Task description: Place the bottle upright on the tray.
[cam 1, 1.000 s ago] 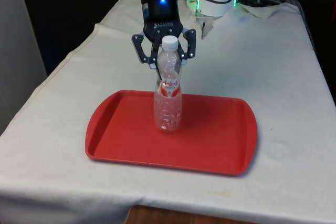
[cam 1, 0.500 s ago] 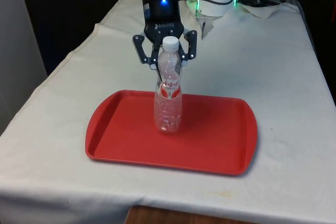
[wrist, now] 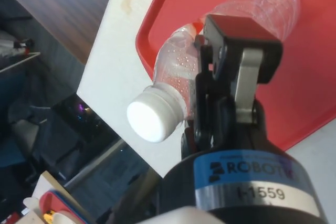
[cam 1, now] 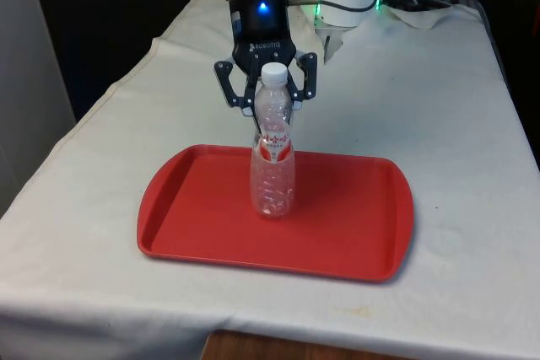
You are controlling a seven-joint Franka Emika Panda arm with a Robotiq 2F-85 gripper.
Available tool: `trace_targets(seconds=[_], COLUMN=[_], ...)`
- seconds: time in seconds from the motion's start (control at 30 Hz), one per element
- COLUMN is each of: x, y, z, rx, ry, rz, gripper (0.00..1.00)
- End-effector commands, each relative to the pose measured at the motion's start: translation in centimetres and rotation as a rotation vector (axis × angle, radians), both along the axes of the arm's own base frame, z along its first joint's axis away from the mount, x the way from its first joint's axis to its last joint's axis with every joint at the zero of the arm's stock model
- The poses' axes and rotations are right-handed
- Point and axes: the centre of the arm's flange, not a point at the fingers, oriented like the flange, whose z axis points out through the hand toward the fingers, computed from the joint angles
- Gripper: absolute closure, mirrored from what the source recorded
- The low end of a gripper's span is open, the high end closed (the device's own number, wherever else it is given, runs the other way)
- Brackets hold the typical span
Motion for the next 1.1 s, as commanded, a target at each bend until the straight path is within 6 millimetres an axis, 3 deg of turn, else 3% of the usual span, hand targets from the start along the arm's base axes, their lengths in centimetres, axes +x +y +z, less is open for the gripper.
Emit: trace_targets(seconds=[0.0,1.07], x=[0.4,0.0], y=[0.2,-0.1], z=[0.3,-0.8], rx=[0.001,0.005], ry=[-0.025,-0.003], rz=[-0.003,-0.002], gripper=[0.66,0.66])
